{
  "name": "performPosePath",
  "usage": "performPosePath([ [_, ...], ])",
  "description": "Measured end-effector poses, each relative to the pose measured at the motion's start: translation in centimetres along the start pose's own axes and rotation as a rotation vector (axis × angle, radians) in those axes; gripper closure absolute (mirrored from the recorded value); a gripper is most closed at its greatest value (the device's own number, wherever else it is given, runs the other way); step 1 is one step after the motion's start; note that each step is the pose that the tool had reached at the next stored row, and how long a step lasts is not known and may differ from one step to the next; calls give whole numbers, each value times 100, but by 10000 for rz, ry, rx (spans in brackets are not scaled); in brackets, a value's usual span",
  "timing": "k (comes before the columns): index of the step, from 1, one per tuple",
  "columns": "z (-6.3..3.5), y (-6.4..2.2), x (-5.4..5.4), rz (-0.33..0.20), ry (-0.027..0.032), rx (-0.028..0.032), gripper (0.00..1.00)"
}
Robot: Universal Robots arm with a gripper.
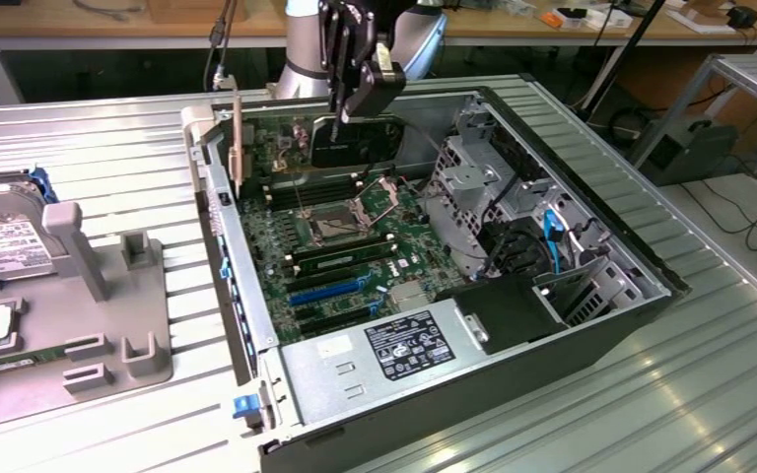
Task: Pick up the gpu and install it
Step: 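Insert the gpu into the slot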
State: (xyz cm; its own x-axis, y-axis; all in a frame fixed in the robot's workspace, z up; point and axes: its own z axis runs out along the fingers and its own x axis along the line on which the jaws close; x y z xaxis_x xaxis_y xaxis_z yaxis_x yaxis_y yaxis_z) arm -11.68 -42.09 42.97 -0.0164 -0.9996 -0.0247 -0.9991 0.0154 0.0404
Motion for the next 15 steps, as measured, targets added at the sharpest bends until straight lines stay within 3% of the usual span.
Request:
performPosePath([
  [15, 15, -4, 84, -79, 3, -2, 73],
])
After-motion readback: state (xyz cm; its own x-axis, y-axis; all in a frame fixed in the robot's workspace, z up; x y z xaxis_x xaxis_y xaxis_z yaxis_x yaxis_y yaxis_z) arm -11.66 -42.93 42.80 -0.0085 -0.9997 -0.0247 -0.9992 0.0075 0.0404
